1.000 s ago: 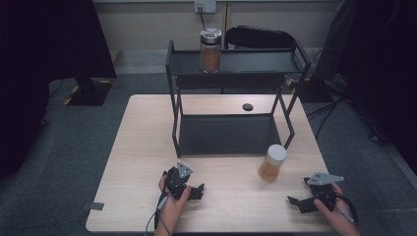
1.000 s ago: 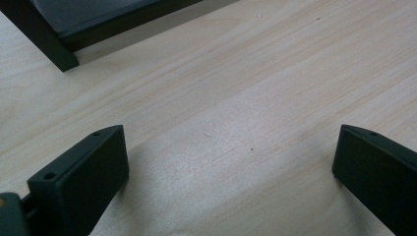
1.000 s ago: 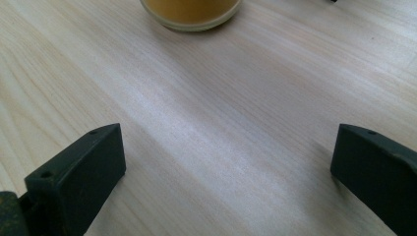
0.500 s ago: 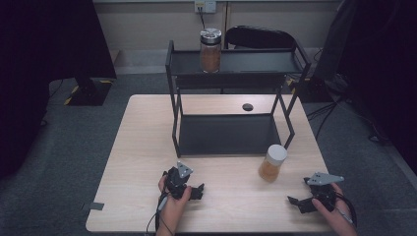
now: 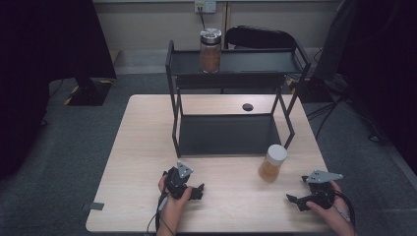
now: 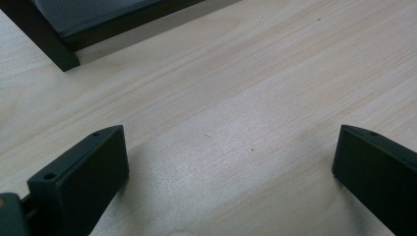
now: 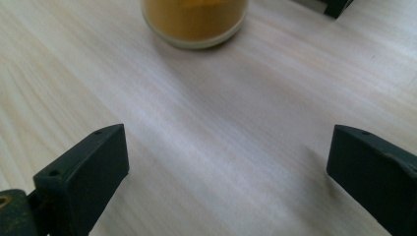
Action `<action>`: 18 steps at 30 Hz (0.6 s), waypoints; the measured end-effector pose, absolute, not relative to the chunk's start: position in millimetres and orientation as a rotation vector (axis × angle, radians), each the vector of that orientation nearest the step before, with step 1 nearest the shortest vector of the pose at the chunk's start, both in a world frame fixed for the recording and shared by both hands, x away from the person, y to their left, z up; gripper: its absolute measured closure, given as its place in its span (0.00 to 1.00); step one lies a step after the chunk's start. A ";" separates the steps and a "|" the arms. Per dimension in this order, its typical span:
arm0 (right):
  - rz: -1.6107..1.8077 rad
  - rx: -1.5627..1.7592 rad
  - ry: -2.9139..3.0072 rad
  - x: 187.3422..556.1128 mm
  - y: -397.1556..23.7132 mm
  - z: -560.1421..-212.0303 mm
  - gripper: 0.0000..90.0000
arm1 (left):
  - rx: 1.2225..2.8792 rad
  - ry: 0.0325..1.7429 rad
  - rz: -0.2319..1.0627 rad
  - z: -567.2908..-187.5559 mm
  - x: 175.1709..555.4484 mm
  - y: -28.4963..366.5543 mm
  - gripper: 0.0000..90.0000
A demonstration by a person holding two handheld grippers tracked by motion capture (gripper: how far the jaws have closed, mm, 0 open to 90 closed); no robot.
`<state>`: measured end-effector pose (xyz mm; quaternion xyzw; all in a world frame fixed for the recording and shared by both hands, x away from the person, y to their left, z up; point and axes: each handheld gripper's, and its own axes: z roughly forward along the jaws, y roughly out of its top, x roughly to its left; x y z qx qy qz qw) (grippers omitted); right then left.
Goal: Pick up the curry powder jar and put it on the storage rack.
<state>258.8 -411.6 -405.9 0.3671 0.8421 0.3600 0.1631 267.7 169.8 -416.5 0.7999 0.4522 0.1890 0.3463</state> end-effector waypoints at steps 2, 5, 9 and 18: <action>1.032 1.034 2.406 260.9 -410.9 -402.7 0.02 | 2.075 1.174 0.489 -416.5 267.7 169.8 0.00; 1.045 1.021 2.399 263.2 -408.5 -398.7 0.02 | 2.076 1.174 0.490 -416.5 267.7 169.8 0.00; 1.043 1.003 2.399 267.0 -402.4 -394.2 0.02 | 2.075 1.174 0.490 -416.6 267.7 169.7 0.00; 1.092 0.994 2.400 278.8 -395.7 -394.6 0.02 | 2.074 1.175 0.490 -416.6 267.7 169.7 0.00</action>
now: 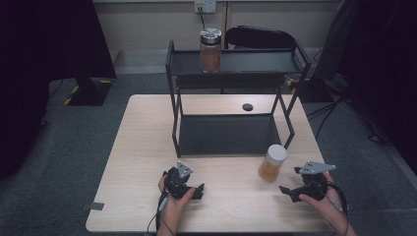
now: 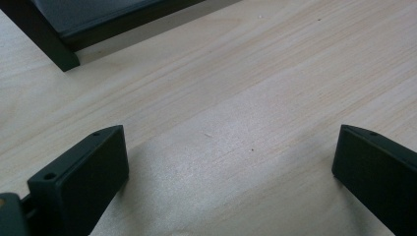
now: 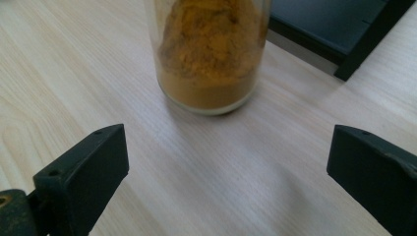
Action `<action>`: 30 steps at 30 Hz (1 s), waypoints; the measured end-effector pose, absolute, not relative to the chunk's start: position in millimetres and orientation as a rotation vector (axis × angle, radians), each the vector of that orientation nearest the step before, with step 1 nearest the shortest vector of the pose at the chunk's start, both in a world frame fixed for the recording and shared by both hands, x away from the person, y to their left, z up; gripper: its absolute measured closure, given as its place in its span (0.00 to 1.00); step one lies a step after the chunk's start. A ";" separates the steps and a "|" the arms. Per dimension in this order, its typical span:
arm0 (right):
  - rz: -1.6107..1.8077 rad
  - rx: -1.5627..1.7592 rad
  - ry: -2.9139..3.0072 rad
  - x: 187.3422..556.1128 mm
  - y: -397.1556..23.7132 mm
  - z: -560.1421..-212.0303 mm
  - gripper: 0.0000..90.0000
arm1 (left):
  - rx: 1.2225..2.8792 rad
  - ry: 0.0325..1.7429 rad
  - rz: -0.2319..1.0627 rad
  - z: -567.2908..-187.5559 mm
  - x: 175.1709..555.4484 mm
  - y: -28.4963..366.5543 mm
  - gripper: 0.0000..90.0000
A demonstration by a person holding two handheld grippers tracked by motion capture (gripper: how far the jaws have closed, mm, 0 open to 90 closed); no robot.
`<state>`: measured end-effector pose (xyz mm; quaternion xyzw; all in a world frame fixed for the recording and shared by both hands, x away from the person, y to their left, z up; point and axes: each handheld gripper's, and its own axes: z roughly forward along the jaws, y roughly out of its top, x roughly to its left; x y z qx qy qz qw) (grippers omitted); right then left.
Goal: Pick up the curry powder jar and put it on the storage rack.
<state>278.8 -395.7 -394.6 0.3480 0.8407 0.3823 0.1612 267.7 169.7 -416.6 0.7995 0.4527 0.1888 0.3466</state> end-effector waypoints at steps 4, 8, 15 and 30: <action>1.094 0.986 2.407 284.6 -390.6 -393.9 0.02 | 2.075 1.175 0.490 -416.5 267.7 169.7 0.00; 1.104 0.984 2.405 286.8 -388.7 -394.0 0.02 | 2.076 1.174 0.491 -416.5 267.7 169.6 0.00; 1.121 0.982 2.407 292.6 -385.2 -394.4 0.02 | 2.075 1.175 0.490 -416.6 267.6 169.6 0.00; 1.163 0.981 2.374 301.5 -379.6 -387.3 0.02 | 2.075 1.174 0.491 -416.5 267.6 169.6 0.00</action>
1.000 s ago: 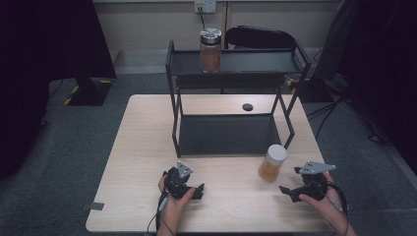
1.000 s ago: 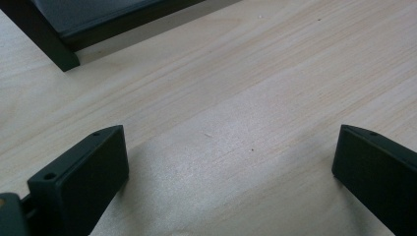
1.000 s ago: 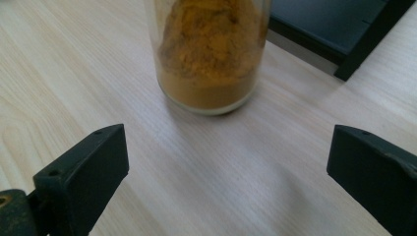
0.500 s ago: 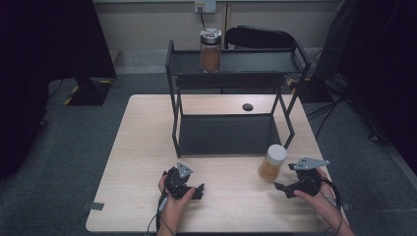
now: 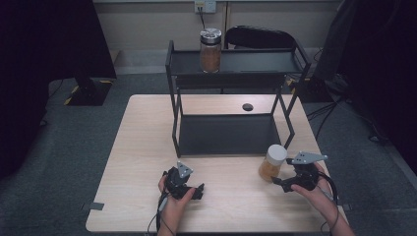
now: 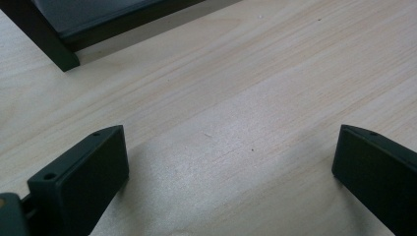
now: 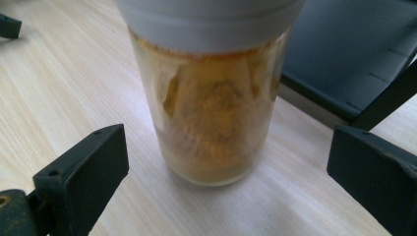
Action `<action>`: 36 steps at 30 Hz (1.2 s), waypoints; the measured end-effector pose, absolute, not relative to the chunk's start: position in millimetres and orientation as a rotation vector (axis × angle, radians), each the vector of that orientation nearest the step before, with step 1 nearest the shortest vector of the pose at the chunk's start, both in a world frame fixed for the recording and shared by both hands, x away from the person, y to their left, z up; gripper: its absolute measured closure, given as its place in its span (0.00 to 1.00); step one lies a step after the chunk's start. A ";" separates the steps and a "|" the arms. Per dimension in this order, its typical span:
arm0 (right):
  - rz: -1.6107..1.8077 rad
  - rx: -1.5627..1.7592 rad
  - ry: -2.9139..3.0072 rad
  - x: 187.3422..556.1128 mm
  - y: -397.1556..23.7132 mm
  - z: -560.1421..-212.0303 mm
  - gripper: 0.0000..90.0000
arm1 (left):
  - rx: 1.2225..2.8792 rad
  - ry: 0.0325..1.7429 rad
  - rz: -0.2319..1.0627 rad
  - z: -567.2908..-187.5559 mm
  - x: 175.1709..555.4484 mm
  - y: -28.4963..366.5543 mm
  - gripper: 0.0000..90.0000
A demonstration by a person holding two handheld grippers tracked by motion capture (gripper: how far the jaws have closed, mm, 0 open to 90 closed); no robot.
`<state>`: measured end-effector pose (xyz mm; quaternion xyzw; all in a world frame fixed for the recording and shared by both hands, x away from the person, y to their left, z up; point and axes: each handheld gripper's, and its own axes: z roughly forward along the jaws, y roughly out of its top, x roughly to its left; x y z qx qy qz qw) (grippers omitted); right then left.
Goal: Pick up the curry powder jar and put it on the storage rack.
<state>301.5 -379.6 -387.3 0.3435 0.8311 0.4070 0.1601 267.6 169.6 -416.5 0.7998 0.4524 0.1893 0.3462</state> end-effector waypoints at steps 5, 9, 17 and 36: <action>1.188 0.978 2.357 303.8 -379.2 -382.8 0.01 | 2.076 1.174 0.491 -416.5 267.6 169.6 0.00; 1.205 0.969 2.343 304.9 -377.7 -378.4 0.01 | 2.075 1.175 0.491 -416.6 267.6 169.6 0.00; 1.248 0.967 2.311 307.0 -375.6 -373.9 0.02 | 2.075 1.175 0.490 -416.6 267.6 169.6 0.00; 1.415 0.969 2.247 315.1 -375.0 -391.0 0.27 | 2.074 1.175 0.490 -416.6 267.7 169.6 0.00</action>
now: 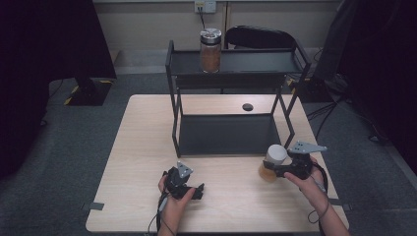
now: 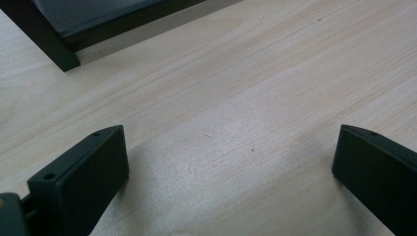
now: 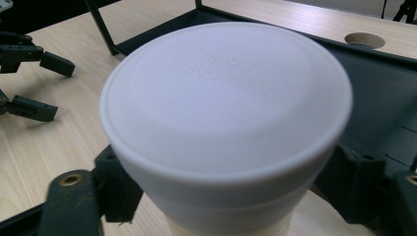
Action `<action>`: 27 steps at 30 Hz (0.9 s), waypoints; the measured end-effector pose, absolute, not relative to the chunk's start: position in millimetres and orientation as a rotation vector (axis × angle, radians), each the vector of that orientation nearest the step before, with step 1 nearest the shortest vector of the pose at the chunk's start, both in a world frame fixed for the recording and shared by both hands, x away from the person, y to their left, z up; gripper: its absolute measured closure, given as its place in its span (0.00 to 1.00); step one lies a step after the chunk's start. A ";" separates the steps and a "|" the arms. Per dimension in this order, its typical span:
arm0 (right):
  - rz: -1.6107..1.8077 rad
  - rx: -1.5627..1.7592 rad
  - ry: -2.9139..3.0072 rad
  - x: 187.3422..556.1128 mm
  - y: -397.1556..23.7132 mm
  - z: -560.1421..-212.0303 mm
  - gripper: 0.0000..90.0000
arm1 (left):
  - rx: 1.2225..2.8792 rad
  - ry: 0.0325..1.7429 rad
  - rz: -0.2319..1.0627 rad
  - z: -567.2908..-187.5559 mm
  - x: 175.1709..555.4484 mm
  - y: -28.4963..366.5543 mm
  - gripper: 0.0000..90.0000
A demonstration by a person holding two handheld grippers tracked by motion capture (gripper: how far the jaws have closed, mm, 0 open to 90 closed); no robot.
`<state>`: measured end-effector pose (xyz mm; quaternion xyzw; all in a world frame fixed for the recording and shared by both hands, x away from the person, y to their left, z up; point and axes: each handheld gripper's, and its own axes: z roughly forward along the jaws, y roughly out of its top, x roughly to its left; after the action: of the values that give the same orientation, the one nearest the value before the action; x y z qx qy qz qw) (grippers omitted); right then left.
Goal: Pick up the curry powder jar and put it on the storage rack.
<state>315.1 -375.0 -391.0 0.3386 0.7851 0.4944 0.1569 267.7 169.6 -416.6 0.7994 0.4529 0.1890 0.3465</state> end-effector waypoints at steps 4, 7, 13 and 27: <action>1.424 0.940 2.240 314.3 -375.3 -392.9 0.34 | 2.074 1.175 0.491 -416.6 267.6 169.6 0.00; 1.430 0.923 2.240 313.8 -375.6 -394.2 0.37 | 2.074 1.175 0.490 -416.6 267.6 169.6 0.00; 1.420 0.889 2.223 310.1 -374.2 -396.3 0.38 | 2.074 1.175 0.491 -416.7 267.6 169.6 0.00; 1.388 0.886 2.179 301.8 -376.8 -389.7 0.39 | 2.074 1.175 0.491 -416.6 267.6 169.5 0.00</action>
<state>301.8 -376.8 -389.7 0.3176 0.7811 0.4976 0.2035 267.6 169.5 -416.6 0.7993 0.4529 0.1893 0.3465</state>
